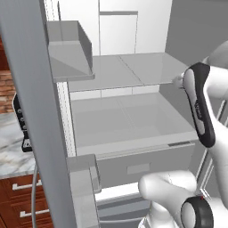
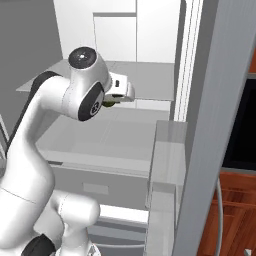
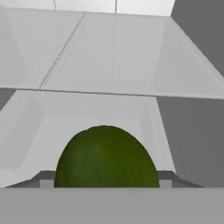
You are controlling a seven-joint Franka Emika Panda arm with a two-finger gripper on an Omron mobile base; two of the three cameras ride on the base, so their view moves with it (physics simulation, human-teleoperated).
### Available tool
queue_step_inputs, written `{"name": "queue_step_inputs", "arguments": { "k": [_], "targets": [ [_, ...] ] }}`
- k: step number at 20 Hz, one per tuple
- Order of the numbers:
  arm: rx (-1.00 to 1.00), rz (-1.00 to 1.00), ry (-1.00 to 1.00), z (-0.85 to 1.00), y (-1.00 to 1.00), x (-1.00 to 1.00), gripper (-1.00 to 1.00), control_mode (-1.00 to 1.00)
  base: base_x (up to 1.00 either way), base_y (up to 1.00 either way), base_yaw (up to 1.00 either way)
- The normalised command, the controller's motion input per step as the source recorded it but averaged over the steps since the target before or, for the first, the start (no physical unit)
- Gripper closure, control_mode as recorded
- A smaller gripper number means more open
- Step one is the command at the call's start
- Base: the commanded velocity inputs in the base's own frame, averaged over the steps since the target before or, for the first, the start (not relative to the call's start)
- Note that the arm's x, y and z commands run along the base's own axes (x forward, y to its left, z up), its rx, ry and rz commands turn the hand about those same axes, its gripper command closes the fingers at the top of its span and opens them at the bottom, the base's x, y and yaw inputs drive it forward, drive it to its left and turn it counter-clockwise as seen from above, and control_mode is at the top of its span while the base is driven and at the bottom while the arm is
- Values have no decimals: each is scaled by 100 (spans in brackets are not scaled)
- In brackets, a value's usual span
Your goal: Open the fridge, remove the pear, lime, and steak, and place them on any counter.
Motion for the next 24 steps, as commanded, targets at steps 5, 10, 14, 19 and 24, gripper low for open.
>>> {"name": "queue_step_inputs", "arguments": {
  "k": [5, 10, 14, 19, 24],
  "targets": [
    [-4, 3, 0, 0, 48, -98, 100, -100, 0, 0, 0],
    [-4, 0, -1, 0, 37, -48, 100, -100, 0, 0, 0],
    [0, 0, -5, 1, 14, -13, 100, -100, 0, 0, 0],
    [0, 0, 0, 0, 0, 0, 100, -100, 0, 0, 0],
    [0, 0, 0, 0, 0, 0, 100, -100, 0, 0, 0]
  ]
}}
